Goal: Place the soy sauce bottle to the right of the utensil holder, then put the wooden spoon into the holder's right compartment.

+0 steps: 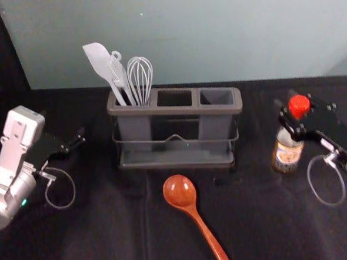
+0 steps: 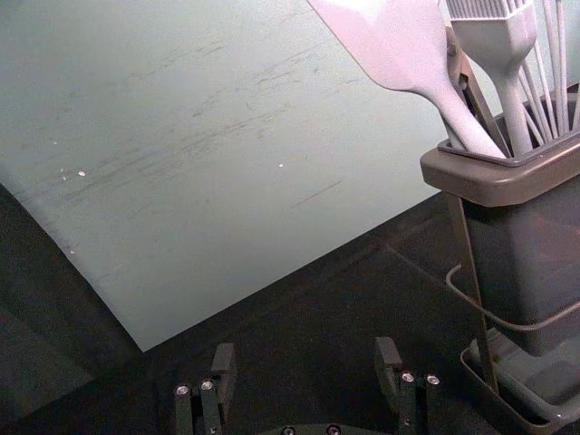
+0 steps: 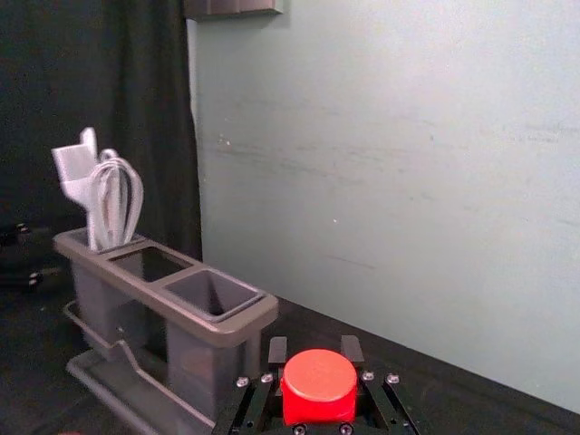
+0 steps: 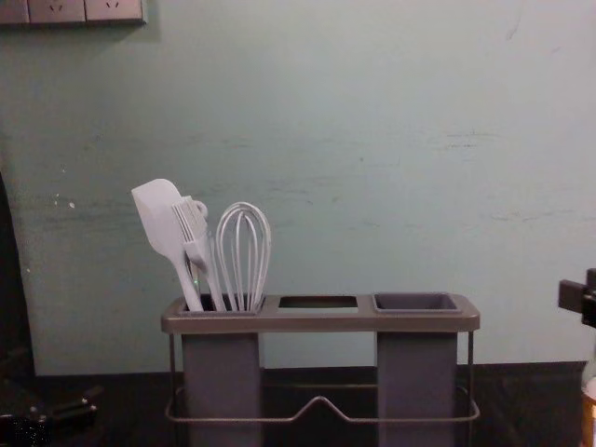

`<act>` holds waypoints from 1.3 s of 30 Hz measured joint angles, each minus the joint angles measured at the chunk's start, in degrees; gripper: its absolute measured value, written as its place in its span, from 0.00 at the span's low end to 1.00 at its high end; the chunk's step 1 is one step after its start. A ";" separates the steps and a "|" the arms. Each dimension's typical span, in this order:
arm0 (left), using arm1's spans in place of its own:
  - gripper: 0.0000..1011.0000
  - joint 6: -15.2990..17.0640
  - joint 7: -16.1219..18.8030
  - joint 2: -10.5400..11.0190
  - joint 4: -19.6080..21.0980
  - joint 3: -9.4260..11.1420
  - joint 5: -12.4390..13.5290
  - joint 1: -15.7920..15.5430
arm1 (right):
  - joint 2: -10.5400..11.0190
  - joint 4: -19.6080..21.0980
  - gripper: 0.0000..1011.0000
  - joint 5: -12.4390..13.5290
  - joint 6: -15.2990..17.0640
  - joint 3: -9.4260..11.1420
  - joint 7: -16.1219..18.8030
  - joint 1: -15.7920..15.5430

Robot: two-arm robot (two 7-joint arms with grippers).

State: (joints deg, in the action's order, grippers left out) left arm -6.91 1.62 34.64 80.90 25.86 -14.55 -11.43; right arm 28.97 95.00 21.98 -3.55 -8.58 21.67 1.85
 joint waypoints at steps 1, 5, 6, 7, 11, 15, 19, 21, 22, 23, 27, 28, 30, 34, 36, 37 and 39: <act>0.99 0.00 0.00 0.00 0.00 0.00 0.00 0.00 | -0.62 -1.48 0.36 0.43 0.40 -0.22 0.36 1.35; 0.99 0.00 0.00 0.00 0.00 0.00 0.00 0.00 | -1.83 -4.78 0.36 0.82 1.16 -1.05 0.93 4.44; 0.99 0.00 0.00 0.00 0.00 0.00 0.00 0.00 | -1.99 -5.28 0.36 0.82 1.30 -1.21 0.95 4.93; 0.99 0.00 0.00 0.00 0.00 0.00 0.00 0.00 | -2.15 -5.72 0.36 0.78 1.43 -1.41 0.97 5.44; 0.99 0.00 0.00 0.00 0.00 0.00 0.00 0.00 | -2.86 -7.57 0.36 0.49 1.65 -2.31 1.27 7.46; 0.99 0.00 0.00 0.00 0.00 0.00 0.00 0.00 | -3.64 -9.43 0.36 0.09 1.69 -3.12 1.34 9.15; 0.99 0.00 0.00 0.00 0.00 0.00 0.00 0.00 | -4.15 -10.93 0.36 0.05 1.41 -3.45 1.49 10.06; 0.99 0.00 0.00 0.00 0.00 0.00 0.00 0.00 | -4.38 -11.77 0.36 0.07 1.12 -3.56 1.74 10.48; 0.99 0.00 0.00 0.00 0.00 0.00 0.00 0.00 | -4.45 -12.02 0.36 0.08 1.03 -3.59 1.78 10.61; 0.99 0.00 0.00 0.00 0.00 0.00 0.00 0.00 | -4.51 -12.23 0.36 0.07 0.97 -3.63 1.80 10.72; 0.99 0.00 0.00 0.00 0.00 0.00 0.00 0.00 | -4.77 -13.02 0.36 0.04 0.69 -3.88 1.86 11.16; 0.99 0.00 0.00 0.00 0.00 0.00 0.00 0.00 | -4.82 -13.19 0.36 0.02 0.65 -3.94 1.86 11.24; 0.99 0.00 0.00 0.00 0.00 0.00 0.00 0.00 | -5.00 -13.73 0.36 -0.12 0.57 -4.12 1.86 11.49; 0.99 0.00 0.00 0.00 0.00 0.00 0.00 0.00 | -5.42 -14.78 0.36 -0.45 0.30 -4.46 1.85 12.05; 0.99 0.00 0.00 0.00 0.00 0.00 0.00 0.00 | -5.64 -15.17 0.36 -0.60 0.10 -4.56 1.83 12.23; 0.99 0.00 0.00 0.00 0.00 0.00 0.00 0.00 | -5.70 -15.28 0.36 -0.64 0.06 -4.59 1.83 12.27; 0.99 0.00 0.00 0.00 0.00 0.00 0.00 0.00 | -5.92 -15.68 0.36 -0.73 -0.23 -4.61 1.82 12.36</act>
State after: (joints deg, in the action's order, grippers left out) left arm -6.91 1.62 34.65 80.90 25.86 -14.55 -11.43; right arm 23.04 79.32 21.25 -3.78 -13.19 23.49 14.21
